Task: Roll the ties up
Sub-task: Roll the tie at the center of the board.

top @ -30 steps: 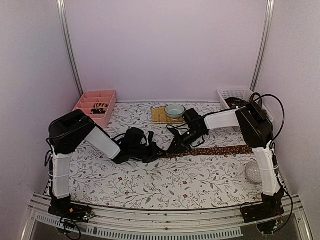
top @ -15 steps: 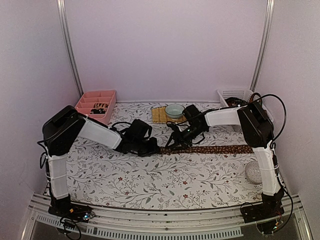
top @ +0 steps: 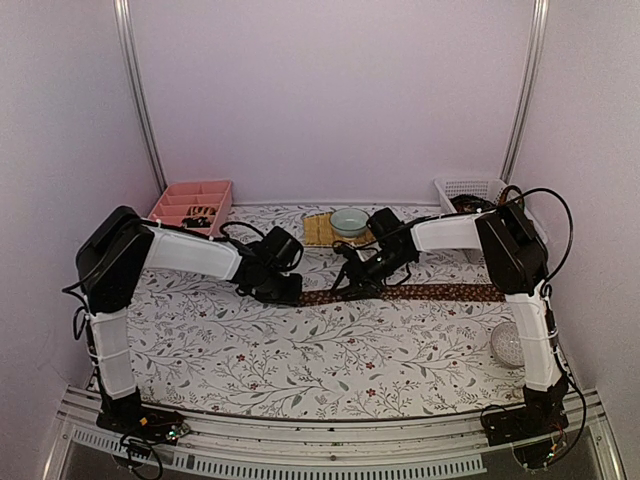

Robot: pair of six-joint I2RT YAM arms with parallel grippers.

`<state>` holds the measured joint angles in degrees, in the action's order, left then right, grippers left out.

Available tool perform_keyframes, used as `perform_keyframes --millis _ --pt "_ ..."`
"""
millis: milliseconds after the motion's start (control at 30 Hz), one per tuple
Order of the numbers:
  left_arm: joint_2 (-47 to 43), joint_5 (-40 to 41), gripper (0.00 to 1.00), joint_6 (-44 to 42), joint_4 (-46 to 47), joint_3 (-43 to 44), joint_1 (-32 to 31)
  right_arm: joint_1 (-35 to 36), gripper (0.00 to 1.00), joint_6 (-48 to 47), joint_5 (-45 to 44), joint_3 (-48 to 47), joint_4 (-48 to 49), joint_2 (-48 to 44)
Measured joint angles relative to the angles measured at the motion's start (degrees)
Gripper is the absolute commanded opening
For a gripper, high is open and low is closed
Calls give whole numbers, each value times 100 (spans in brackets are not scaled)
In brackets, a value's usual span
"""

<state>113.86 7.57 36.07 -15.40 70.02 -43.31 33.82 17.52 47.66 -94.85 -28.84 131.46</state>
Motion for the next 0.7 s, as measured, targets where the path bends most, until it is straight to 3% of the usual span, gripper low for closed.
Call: perform_keyframes --millis 333,700 --pt "-103 -52 0 -481 -535 105 229 -24 59 -352 476 70 232 -140" --pt "116 229 0 -824 -1058 721 273 -48 59 -385 -1075 229 498 -337"
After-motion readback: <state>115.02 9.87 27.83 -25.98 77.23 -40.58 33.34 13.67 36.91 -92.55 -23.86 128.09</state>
